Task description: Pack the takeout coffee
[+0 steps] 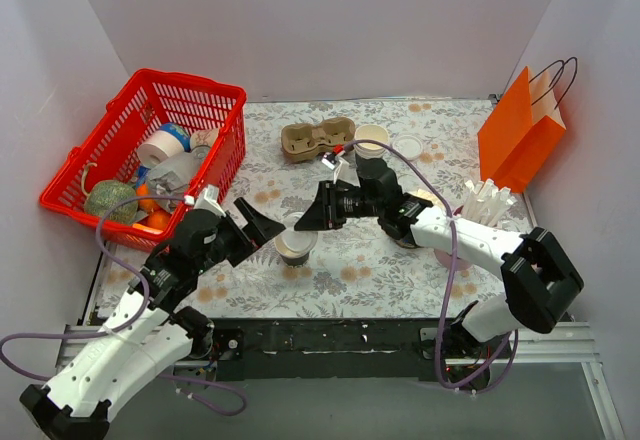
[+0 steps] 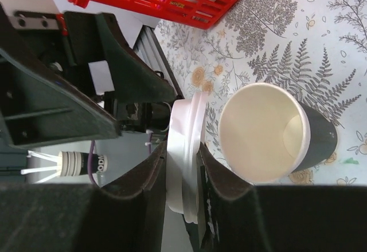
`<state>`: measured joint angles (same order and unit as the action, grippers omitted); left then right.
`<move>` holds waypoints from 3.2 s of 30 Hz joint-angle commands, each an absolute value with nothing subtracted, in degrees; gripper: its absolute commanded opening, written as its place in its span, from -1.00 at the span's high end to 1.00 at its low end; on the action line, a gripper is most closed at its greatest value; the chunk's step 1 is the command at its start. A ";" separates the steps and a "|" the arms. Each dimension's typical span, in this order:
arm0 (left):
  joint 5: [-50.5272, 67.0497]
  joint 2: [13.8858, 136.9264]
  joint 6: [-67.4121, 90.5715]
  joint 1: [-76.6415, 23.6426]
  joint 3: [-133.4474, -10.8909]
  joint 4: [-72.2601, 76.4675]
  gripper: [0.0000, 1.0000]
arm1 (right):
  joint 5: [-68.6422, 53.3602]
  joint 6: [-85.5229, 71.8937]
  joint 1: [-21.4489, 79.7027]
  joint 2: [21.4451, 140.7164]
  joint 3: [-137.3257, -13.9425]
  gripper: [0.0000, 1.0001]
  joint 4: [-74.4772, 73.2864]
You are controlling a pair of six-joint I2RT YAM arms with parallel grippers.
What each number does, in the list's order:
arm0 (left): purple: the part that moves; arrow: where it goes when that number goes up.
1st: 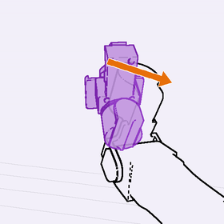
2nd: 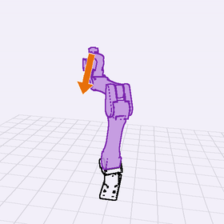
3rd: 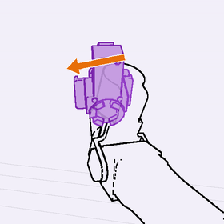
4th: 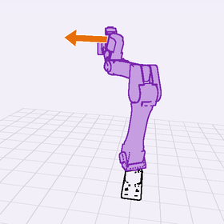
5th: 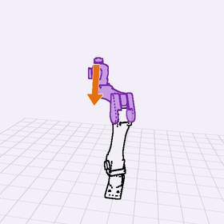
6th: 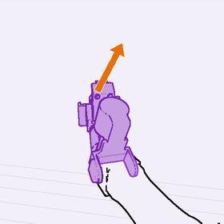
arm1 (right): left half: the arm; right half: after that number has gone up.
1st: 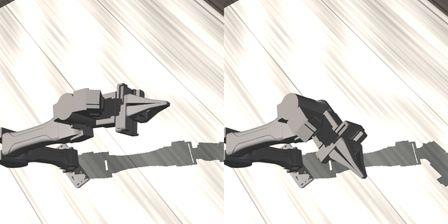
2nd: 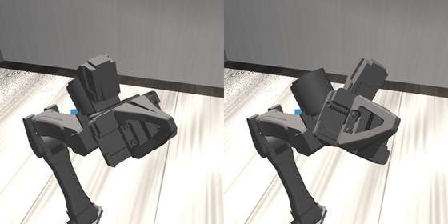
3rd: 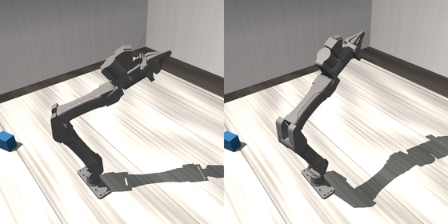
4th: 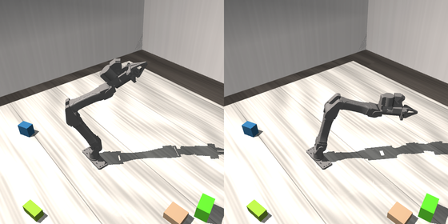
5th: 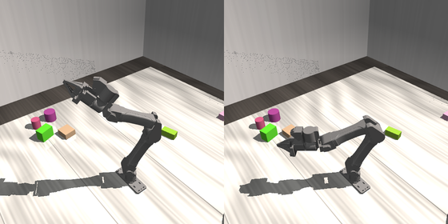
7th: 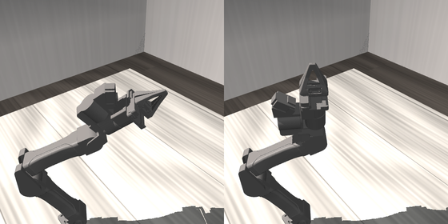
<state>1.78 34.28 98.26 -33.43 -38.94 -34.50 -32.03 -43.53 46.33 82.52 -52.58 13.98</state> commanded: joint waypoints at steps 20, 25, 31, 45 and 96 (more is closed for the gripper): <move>1.59 37.09 107.23 -33.22 -26.63 -21.27 -0.96 | -28.65 -50.19 44.65 90.00 -50.27 0.30 21.63; 1.67 36.65 108.72 -33.22 -23.82 -19.60 -0.96 | -27.86 -49.75 44.65 89.83 -49.57 0.27 20.92; 2.02 38.93 108.72 -33.22 -23.99 -18.72 -0.96 | -25.14 -46.50 44.65 88.42 -50.10 0.14 16.71; 1.93 40.34 109.51 -33.31 -23.55 -16.79 -0.96 | -26.54 -39.38 45.53 87.98 -53.96 0.07 10.65; 2.81 46.23 111.80 -33.22 -23.91 -13.18 -0.96 | -21.88 -25.05 48.87 91.05 -62.84 -0.01 -5.45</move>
<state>2.39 45.69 110.80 -33.47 -22.98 -13.91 -21.08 -26.74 48.47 89.78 -59.92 -3.97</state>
